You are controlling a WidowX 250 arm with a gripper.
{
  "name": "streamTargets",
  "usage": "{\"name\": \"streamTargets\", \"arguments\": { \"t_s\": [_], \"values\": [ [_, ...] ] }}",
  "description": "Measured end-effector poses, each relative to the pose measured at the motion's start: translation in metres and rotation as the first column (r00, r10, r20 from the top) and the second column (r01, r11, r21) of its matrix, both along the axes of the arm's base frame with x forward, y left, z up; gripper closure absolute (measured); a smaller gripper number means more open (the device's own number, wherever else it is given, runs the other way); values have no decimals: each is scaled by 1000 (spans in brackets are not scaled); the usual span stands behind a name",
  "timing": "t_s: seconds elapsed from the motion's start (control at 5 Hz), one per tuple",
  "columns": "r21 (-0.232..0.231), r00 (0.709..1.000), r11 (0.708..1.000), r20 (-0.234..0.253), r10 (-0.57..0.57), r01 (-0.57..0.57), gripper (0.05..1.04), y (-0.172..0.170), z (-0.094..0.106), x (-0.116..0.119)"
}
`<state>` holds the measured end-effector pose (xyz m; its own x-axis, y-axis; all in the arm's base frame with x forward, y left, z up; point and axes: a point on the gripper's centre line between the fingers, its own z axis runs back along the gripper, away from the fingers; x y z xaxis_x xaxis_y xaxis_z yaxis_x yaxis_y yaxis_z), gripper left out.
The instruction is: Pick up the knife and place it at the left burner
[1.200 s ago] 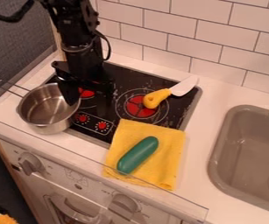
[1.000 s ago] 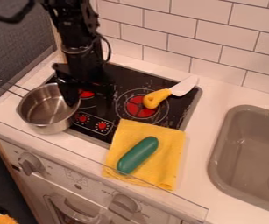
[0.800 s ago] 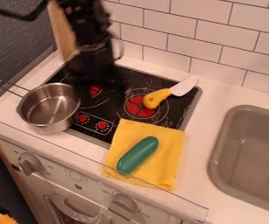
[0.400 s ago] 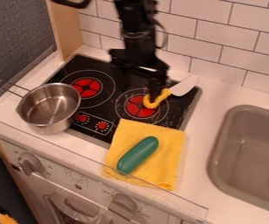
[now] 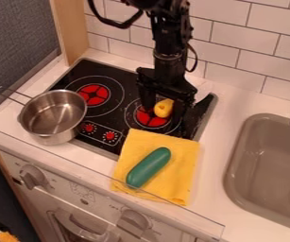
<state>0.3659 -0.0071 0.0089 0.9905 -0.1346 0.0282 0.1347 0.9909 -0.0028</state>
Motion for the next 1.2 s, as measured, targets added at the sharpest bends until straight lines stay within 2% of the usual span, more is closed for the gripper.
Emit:
{"name": "streamTargets", "arguments": {
  "t_s": [0.2, 0.4, 0.6, 0.8, 1.0, 1.2],
  "values": [
    [23, 1000, 1000, 5, -3, 3, 157, 4, -2, 8],
    [22, 1000, 1000, -1, -10, 10, 418, 3, -3, 6],
    [6, 999, 999, -6, -31, 31, 594, 0, -3, -1],
    [-5, 999, 999, -27, -47, 47, 595, 0, 0, -10],
    [-20, 999, 999, -9, 40, -40, 595, 35, 14, -11],
    [-1, 988, 989, 30, 151, -151, 595, 87, 28, -4]
  ]
}}
